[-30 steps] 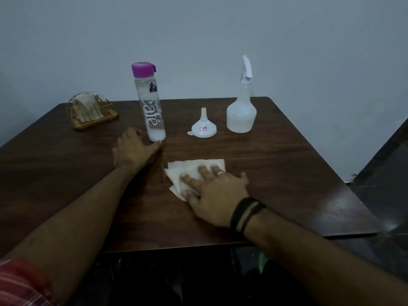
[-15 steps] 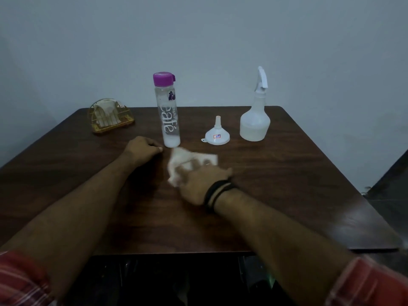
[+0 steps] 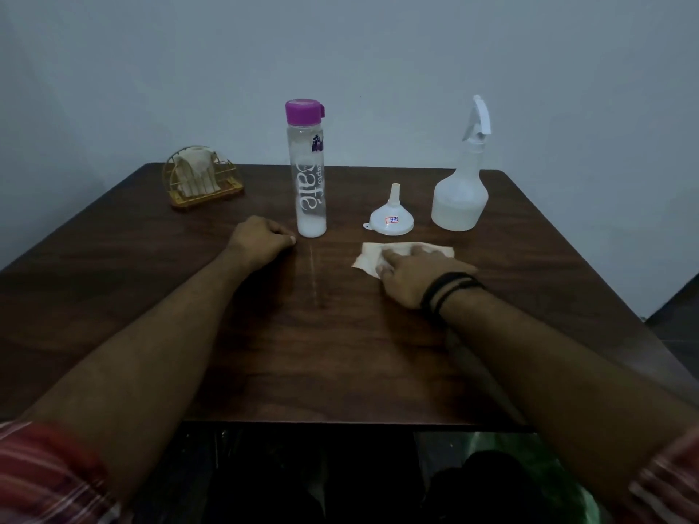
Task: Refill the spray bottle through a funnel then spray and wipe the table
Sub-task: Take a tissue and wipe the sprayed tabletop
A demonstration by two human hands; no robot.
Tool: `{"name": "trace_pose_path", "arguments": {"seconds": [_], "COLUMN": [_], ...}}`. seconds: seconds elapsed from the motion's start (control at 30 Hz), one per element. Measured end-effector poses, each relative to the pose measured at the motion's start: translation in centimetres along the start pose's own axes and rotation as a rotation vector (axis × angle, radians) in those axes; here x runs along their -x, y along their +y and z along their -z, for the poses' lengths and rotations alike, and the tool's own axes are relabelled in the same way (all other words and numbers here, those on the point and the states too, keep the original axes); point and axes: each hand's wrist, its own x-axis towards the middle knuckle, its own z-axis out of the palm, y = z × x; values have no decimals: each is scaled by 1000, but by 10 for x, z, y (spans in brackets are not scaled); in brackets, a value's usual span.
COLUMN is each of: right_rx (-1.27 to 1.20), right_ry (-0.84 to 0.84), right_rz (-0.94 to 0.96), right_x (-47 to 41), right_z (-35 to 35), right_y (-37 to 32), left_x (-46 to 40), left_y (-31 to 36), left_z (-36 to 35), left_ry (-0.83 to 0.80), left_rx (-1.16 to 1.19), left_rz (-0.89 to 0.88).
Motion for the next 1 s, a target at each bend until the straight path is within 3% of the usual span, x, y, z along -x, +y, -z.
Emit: {"name": "trace_pose_path", "arguments": {"seconds": [0.2, 0.3, 0.37, 0.53, 0.6, 0.73, 0.87, 1.0], "right_rx": [43, 57, 80, 14, -53, 0, 81, 88], "right_ry": [82, 167, 195, -10, 71, 84, 34, 67], "right_rz": [354, 464, 407, -5, -47, 18, 264, 320], "right_x": [64, 101, 102, 57, 31, -6, 26, 85], "right_z": [-27, -45, -45, 0, 12, 10, -15, -28], "right_y": [-112, -95, -47, 79, 99, 56, -16, 11], "left_x": [2, 2, 1, 1, 2, 5, 10, 11], "left_y": [-5, -5, -5, -5, -4, 1, 2, 4], "left_z": [-1, -3, -3, -3, -3, -5, -8, -9], "left_ry": [42, 16, 2, 4, 7, 19, 35, 37], "left_rx": [42, 87, 93, 75, 51, -10, -82, -92], "left_rz": [-12, 3, 11, 6, -6, -29, -54, -58]}}
